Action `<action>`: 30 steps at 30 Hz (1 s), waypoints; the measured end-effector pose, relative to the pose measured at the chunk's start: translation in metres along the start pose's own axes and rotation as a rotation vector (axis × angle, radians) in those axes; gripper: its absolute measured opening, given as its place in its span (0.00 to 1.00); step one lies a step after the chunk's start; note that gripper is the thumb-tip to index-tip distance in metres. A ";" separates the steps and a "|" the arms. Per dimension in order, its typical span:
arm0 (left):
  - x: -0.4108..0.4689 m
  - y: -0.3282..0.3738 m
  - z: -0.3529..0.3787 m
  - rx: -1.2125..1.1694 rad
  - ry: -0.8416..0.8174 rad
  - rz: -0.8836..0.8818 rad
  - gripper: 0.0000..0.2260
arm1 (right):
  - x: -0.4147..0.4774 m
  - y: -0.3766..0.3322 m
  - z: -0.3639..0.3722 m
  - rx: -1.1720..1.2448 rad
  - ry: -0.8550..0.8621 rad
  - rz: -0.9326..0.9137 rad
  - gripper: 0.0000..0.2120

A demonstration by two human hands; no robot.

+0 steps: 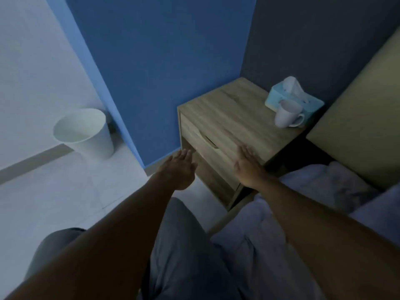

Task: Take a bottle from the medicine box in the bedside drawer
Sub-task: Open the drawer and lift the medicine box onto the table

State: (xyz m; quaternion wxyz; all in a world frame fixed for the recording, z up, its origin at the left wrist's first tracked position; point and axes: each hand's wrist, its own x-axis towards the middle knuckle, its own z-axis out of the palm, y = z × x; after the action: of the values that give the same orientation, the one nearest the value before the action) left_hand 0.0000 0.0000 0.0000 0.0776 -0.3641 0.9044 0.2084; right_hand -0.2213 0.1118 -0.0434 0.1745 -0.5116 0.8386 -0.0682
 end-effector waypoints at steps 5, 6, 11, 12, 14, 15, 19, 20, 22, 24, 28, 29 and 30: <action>0.023 -0.008 0.007 -0.047 -0.020 -0.007 0.28 | 0.015 0.012 0.004 -0.026 -0.033 -0.007 0.32; 0.029 -0.010 0.010 -0.059 -0.026 -0.012 0.28 | 0.018 0.014 0.007 -0.053 -0.040 -0.021 0.33; 0.068 -0.022 0.030 -0.204 -0.024 -0.029 0.27 | 0.047 0.034 0.018 -0.117 -0.036 -0.046 0.34; 0.076 -0.023 0.035 -0.241 -0.022 -0.034 0.27 | 0.052 0.036 0.023 -0.123 -0.037 -0.052 0.35; 0.091 -0.026 0.045 -0.301 -0.017 -0.058 0.27 | 0.056 0.039 0.034 -0.170 0.025 -0.072 0.35; 0.099 -0.027 0.049 -0.327 -0.016 -0.073 0.26 | 0.057 0.040 0.040 -0.203 0.082 -0.080 0.34; 0.130 -0.025 0.064 -0.472 -0.009 -0.124 0.26 | 0.058 0.040 0.051 -0.238 0.221 -0.078 0.32; 0.137 -0.024 0.068 -0.515 -0.001 -0.138 0.26 | 0.059 0.041 0.052 -0.238 0.239 -0.080 0.32; 0.152 -0.020 0.077 -0.606 0.018 -0.153 0.27 | 0.062 0.042 0.055 -0.244 0.259 -0.080 0.32; 0.165 -0.015 0.087 -0.717 0.037 -0.172 0.28 | 0.063 0.043 0.057 -0.255 0.274 -0.077 0.32; 0.194 -0.003 0.094 -1.004 0.088 -0.213 0.31 | 0.064 0.042 0.058 -0.288 0.291 -0.070 0.32; 0.200 0.000 0.094 -1.045 0.116 -0.202 0.32 | 0.064 0.043 0.058 -0.291 0.298 -0.071 0.32; 0.205 0.002 0.094 -1.082 0.144 -0.190 0.33 | 0.064 0.043 0.058 -0.291 0.305 -0.071 0.32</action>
State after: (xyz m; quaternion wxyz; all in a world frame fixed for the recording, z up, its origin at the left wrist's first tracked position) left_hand -0.1507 -0.0861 -0.1441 -0.1644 -0.4454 0.6344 0.6100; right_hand -0.2623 0.0794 -0.1242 -0.0329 -0.5445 0.8376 -0.0291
